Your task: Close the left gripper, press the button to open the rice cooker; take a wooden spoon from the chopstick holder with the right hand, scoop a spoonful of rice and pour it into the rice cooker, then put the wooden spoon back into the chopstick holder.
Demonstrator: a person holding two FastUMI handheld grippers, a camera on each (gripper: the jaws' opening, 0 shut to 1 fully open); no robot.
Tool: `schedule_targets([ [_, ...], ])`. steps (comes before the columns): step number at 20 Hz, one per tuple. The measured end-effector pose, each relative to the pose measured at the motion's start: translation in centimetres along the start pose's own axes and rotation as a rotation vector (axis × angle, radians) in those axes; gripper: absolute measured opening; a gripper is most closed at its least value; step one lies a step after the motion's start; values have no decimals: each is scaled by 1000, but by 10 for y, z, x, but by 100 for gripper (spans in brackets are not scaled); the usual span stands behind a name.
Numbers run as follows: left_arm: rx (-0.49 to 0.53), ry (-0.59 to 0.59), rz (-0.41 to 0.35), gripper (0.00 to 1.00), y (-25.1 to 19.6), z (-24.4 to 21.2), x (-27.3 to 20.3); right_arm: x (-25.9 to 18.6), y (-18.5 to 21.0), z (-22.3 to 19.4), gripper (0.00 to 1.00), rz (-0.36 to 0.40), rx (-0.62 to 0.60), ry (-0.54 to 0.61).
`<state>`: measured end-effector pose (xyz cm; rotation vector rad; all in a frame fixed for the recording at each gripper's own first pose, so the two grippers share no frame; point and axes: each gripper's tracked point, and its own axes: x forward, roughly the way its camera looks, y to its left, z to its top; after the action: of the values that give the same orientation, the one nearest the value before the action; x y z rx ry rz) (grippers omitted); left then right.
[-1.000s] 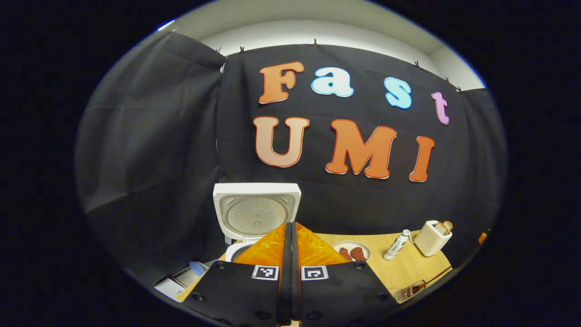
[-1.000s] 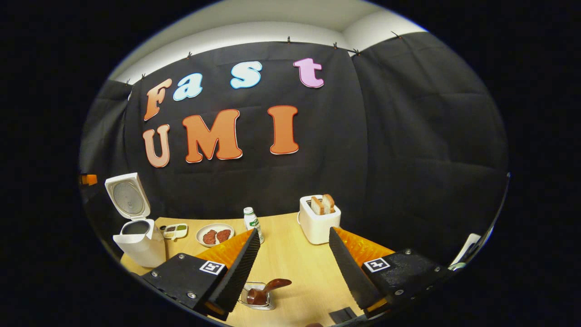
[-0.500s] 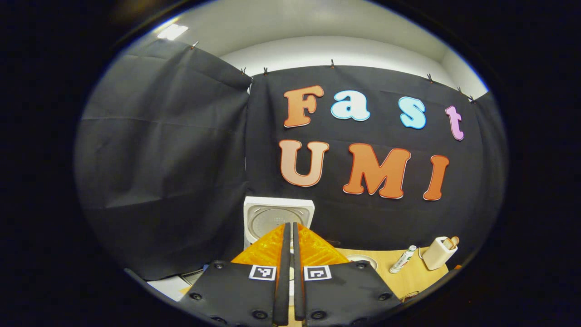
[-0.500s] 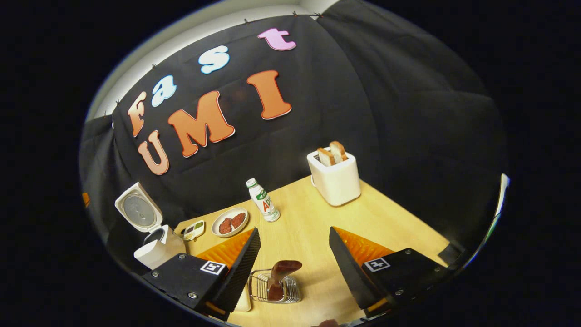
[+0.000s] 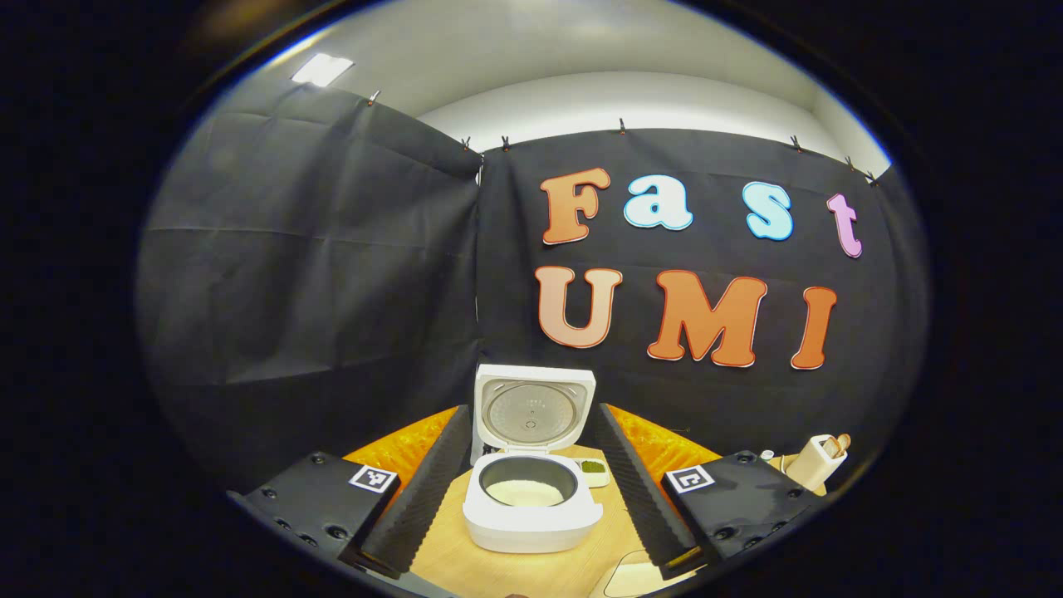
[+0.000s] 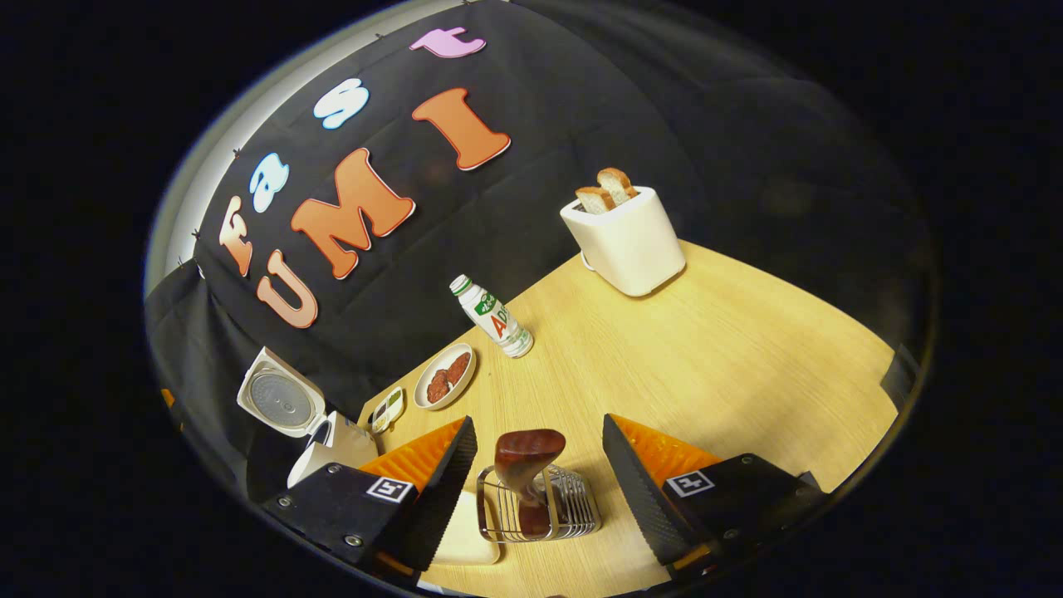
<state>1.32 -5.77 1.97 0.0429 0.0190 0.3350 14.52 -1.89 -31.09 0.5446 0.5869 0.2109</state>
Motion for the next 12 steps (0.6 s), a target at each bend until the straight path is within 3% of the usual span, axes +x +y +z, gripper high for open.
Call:
schedule_targets([
  [1,13,3,8,100,1,-9,8,2,0,-5,95,1,7,13],
  [3,29,4,7,100,-2,-10,8,6,-1,-13,93,2,15,36],
  [7,45,12,13,98,-2,-13,10,9,5,-26,62,18,20,84],
  [8,44,13,11,98,-3,-13,11,9,8,-28,48,25,23,96],
  [9,39,15,9,98,-3,-13,13,11,11,-31,42,27,35,100],
  [10,35,18,4,97,-3,-14,15,9,10,-28,27,7,34,87],
  [12,31,19,-7,96,-1,-15,21,10,8,-29,19,-23,-18,69],
])
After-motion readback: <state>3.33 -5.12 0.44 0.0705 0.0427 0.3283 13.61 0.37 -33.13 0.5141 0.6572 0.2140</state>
